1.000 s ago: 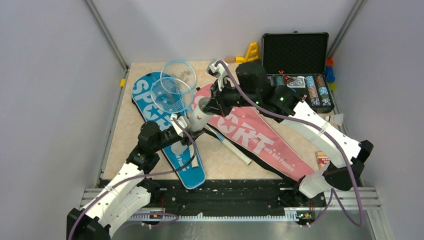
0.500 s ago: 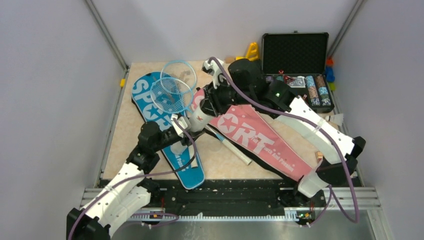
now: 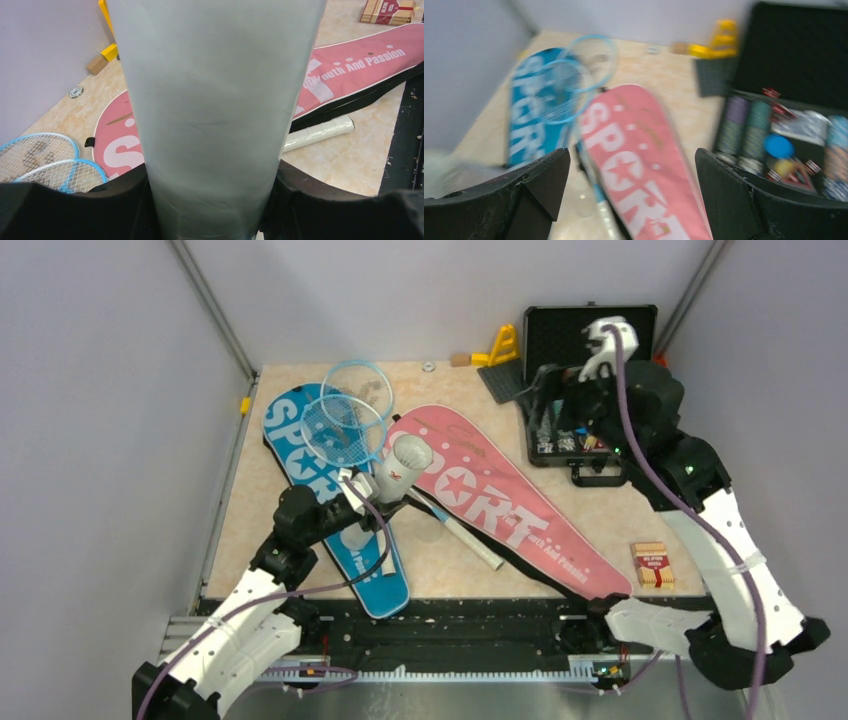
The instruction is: Pack up the badminton gear
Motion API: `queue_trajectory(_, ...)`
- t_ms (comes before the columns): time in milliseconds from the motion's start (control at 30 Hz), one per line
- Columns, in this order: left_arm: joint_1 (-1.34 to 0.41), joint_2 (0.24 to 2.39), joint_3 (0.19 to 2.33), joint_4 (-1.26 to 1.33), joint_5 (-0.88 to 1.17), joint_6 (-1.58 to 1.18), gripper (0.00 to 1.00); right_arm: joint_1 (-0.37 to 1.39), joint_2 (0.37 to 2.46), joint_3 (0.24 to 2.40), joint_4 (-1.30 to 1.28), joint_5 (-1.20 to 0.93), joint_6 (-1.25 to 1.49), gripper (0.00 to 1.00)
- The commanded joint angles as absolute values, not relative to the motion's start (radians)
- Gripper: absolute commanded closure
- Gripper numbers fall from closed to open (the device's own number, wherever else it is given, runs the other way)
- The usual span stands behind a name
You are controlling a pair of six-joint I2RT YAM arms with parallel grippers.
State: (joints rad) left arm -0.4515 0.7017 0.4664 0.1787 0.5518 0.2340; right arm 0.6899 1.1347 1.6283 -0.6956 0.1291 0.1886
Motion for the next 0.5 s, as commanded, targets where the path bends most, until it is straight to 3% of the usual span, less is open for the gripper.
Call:
queue_trajectory(0,-0.452,0.684,0.464,0.214,0.540,0.216,0.71,0.314,1.132,1.499,-0.656,0.178,0.272,0.01)
queue_trajectory(300,-0.453,0.687,0.465,0.206,0.523,0.223,0.71,-0.250,1.319,1.382,-0.573,0.278,-0.021,0.01)
queue_trajectory(467,-0.452,0.726,0.483,0.195,0.507,0.222,0.71,-0.409,1.486,1.381,-0.500,0.222,-0.097,0.02)
